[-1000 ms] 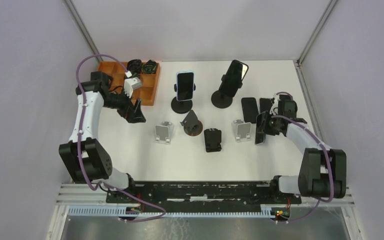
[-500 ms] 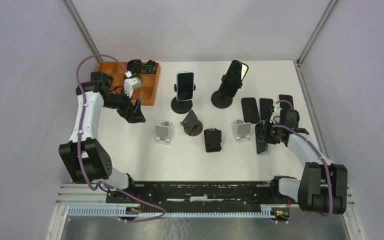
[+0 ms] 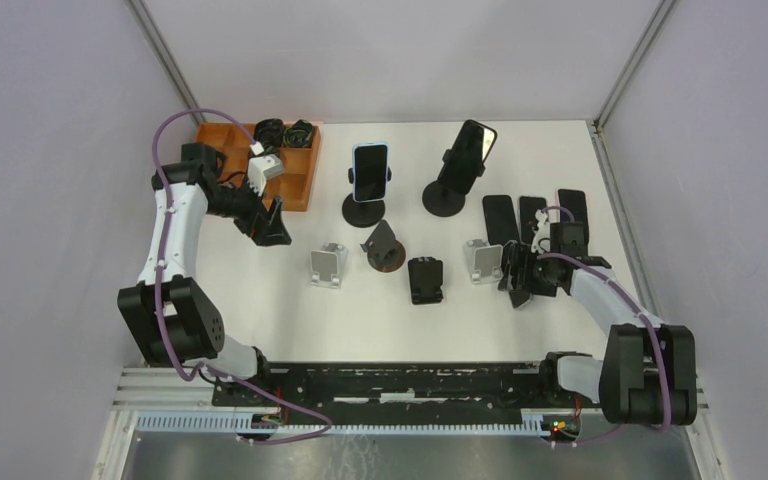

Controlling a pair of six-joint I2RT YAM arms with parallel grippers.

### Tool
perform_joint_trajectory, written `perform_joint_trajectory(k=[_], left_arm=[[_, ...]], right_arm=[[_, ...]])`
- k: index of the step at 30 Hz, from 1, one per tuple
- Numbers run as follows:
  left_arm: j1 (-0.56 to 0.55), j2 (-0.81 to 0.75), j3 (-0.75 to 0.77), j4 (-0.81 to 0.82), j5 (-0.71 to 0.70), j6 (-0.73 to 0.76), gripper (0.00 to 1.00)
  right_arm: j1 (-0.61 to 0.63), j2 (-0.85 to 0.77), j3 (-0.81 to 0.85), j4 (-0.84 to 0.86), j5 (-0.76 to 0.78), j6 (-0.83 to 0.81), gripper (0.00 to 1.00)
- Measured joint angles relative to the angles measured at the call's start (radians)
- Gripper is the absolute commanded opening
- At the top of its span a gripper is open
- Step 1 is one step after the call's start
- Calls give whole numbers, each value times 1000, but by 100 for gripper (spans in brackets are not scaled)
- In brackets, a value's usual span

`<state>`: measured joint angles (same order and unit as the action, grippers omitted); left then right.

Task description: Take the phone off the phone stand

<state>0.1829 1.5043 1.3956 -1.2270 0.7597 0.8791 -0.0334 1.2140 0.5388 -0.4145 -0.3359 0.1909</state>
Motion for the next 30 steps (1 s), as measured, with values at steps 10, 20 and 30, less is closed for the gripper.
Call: perform_joint_trajectory(k=[10,20,30], left_arm=[[0,0,-6,0,1,0,100],[0,0,-7,3,0,0,100],[0,-22,-7,3,-10,0,100]], right_arm=[[-1,-48,155,-125,241,5,71],[-2,102,170,-119,337,-9,76],[-21,121,104,-20,190,-10,75]])
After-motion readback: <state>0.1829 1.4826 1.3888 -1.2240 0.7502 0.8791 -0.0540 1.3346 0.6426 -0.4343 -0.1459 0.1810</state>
